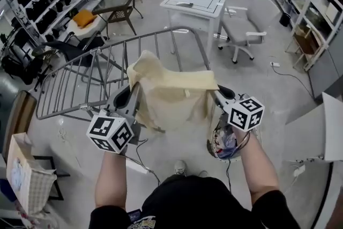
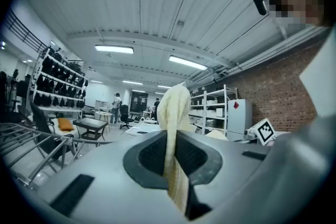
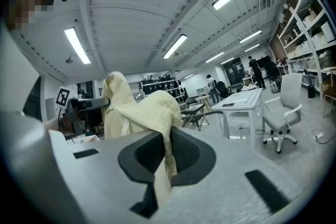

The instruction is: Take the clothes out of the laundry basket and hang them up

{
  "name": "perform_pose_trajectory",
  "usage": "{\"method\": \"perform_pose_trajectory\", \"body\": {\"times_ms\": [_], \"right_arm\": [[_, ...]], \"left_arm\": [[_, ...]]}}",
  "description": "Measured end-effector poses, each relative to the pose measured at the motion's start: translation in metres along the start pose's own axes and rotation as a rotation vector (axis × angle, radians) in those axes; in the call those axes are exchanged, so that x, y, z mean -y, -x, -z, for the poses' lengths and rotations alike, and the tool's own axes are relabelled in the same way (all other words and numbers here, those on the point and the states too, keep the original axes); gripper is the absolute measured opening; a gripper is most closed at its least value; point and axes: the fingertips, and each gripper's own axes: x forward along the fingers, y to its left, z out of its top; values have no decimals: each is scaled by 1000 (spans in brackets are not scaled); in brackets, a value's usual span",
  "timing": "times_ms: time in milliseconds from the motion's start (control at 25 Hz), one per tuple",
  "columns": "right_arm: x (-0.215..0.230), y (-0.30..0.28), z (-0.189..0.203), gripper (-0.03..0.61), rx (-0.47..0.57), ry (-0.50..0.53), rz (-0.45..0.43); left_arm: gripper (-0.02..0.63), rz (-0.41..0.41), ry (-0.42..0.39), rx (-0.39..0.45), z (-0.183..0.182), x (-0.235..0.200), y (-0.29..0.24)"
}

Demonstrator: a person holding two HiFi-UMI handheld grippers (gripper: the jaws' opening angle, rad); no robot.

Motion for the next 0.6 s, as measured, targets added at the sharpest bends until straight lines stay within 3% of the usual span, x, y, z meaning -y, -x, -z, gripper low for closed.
{"method": "perform_pose_trajectory", "body": {"times_ms": [400,600], "right_arm": [[-49,18,-52,17,66,6,-178],[-76,16,-52,17,56,19,-248]], "left_arm": [[25,-187,28,-64,35,20,72],[25,-316,-50,-86,34,26,110]]}}
